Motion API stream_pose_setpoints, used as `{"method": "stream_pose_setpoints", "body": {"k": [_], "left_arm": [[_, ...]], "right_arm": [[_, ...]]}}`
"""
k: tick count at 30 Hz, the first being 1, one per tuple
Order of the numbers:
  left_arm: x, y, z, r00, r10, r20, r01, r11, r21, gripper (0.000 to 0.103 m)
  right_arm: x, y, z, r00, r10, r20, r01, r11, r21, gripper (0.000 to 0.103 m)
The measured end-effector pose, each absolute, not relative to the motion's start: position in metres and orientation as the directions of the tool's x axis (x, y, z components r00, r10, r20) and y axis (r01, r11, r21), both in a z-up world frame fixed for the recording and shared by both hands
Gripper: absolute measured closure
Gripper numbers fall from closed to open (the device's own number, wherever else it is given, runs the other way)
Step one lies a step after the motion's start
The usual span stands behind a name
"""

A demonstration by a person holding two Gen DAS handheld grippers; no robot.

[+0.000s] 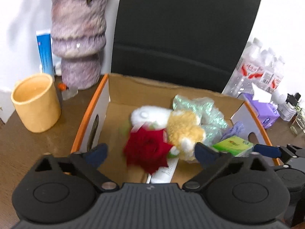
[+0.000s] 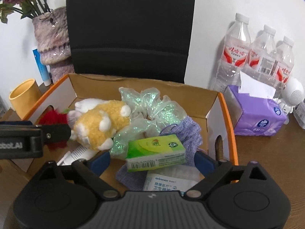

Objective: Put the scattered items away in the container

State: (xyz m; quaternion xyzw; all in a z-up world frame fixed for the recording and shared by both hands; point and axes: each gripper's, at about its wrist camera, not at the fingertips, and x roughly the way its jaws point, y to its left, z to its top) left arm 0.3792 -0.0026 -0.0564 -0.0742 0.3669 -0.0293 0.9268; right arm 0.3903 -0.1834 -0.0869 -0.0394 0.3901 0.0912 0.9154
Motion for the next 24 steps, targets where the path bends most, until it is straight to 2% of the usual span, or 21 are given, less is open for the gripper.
{"method": "stream_pose_setpoints", "body": {"k": [2,3,24], "left_arm": [[0.375,-0.004,-0.052,0.745,-0.095,-0.66,0.0,0.99,-0.143,0.0],[0.372,-0.005,-0.05,0.75,-0.087,-0.655,-0.002,0.991,-0.134,0.0],[0.316,-0.013,-0.009,0.806,-0.058,-0.59,0.017,0.997,-0.075,0.0]], "right_arm": [[0.385,-0.183,-0.081,0.69,0.135,-0.711,-0.199,0.98,-0.007,0.006],[0.382,-0.184,-0.079,0.693,0.139,-0.708,-0.2,0.98,-0.003,0.0],[0.315,-0.204,-0.025,0.738,0.159,-0.656,-0.179,0.983,0.037,0.0]]}}
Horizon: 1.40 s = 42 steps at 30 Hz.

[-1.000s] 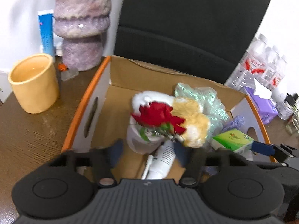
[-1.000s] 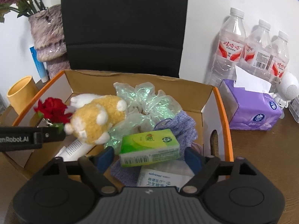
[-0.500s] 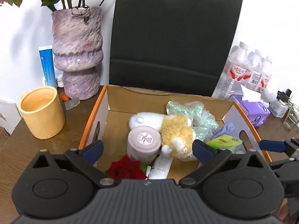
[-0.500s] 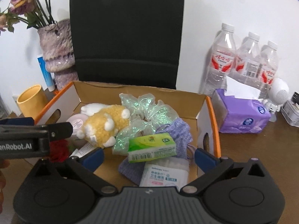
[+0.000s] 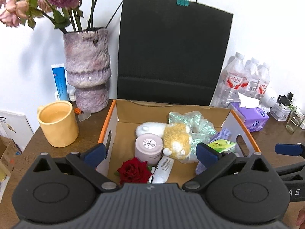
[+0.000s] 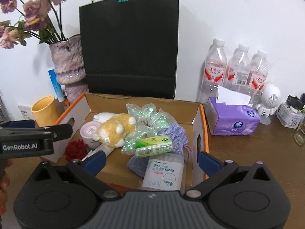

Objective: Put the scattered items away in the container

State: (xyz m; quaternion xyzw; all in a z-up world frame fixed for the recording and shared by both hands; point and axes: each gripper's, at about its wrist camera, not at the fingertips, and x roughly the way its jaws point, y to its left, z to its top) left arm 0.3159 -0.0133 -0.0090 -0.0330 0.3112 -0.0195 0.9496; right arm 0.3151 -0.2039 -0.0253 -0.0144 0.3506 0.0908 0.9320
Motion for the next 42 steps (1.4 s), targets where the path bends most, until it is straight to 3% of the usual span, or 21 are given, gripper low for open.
{"method": "stream_pose_setpoints", "body": {"k": [24,30,39,42], "left_arm": [[0.215,-0.019,0.044,0.878,-0.057,-0.474,0.036,0.998,-0.053,0.0],[0.18,-0.017,0.046,0.902,-0.061,-0.427,0.033,0.997,-0.074,0.0],[0.137,-0.011,0.031,0.89,-0.107,-0.444,0.053,0.99,-0.131,0.0],[0.118,-0.011,0.028,0.914,-0.082,-0.397,0.038,0.992,-0.116,0.0]], "right_arm": [[0.212,-0.199,0.033,0.815,0.166,-0.555,-0.202,0.979,-0.004,0.0],[0.179,-0.205,0.038,0.823,0.21,-0.528,-0.234,0.972,0.023,0.0],[0.138,-0.213,0.035,0.827,0.245,-0.506,-0.263,0.964,0.037,0.0],[0.126,-0.211,0.033,0.831,0.242,-0.501,-0.266,0.964,0.024,0.0]]}}
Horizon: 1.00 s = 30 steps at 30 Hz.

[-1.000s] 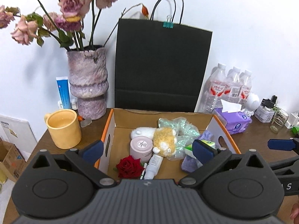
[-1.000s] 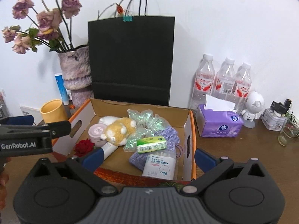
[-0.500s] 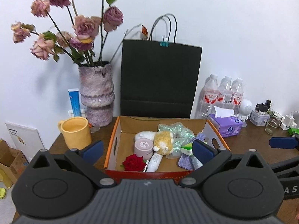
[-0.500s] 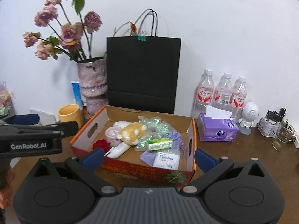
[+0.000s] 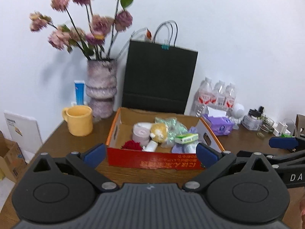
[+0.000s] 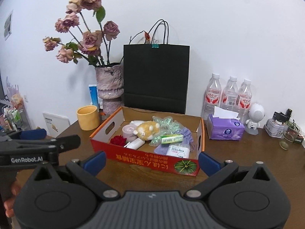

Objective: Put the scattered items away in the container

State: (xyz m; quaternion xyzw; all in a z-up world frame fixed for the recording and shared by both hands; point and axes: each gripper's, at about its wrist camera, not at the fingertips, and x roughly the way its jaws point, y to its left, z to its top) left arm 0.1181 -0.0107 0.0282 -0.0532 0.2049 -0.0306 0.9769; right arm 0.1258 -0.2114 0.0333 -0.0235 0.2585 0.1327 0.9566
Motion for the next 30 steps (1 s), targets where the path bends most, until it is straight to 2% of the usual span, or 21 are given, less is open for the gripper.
{"method": "stream_pose_setpoints", "body": {"k": [7,13,24,30], "left_arm": [[0.083,-0.014,0.023,0.942,-0.049,-0.333,0.022,0.996,-0.085,0.0],[0.065,-0.018,0.017,0.942,-0.04,-0.334,0.017,0.997,-0.072,0.0],[0.047,-0.022,0.011,0.936,-0.023,-0.352,-0.003,0.997,-0.073,0.0],[0.049,-0.024,0.006,0.931,-0.015,-0.363,-0.007,0.998,-0.058,0.0]], "right_arm": [[0.099,-0.211,0.026,0.849,0.237,-0.472,-0.262,0.965,0.013,0.0],[0.08,-0.21,0.021,0.878,0.196,-0.438,-0.223,0.975,-0.011,0.0],[0.077,-0.221,0.006,0.86,0.192,-0.474,-0.185,0.981,0.062,0.0],[0.076,-0.217,0.003,0.859,0.187,-0.477,-0.186,0.981,0.051,0.0]]}}
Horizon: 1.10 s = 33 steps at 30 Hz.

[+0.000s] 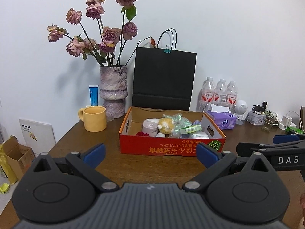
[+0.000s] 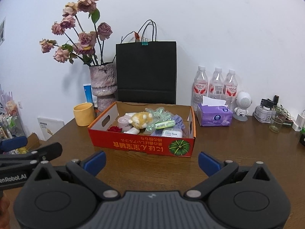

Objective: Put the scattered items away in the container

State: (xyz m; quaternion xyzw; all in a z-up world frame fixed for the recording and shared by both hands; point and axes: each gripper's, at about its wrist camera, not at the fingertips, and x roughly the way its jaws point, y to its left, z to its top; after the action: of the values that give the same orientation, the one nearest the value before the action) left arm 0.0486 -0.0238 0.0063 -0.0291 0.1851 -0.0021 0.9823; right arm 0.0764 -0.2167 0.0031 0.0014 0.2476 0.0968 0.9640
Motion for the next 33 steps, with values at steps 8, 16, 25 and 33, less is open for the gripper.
{"method": "stream_pose_setpoints", "body": {"k": [8,16,25,33], "left_arm": [[0.0503,-0.0235,0.0026,0.93,-0.012,-0.367,-0.009,0.998,-0.055,0.0],[0.0527,-0.0233,0.001,0.927,-0.011,-0.374,-0.01,0.999,-0.052,0.0],[0.0535,-0.0248,0.0001,0.926,-0.024,-0.377,0.006,0.999,-0.05,0.0],[0.0529,-0.0289,-0.0006,0.926,-0.033,-0.376,0.016,0.999,-0.046,0.0]], "right_arm": [[0.0772,-0.2127,0.0029,0.858,0.182,-0.481,-0.183,0.982,0.044,0.0],[0.0788,-0.2128,0.0012,0.854,0.178,-0.489,-0.177,0.983,0.048,0.0],[0.0771,-0.2142,0.0006,0.856,0.168,-0.488,-0.166,0.985,0.047,0.0],[0.0761,-0.2179,0.0005,0.859,0.159,-0.487,-0.152,0.987,0.054,0.0]]}}
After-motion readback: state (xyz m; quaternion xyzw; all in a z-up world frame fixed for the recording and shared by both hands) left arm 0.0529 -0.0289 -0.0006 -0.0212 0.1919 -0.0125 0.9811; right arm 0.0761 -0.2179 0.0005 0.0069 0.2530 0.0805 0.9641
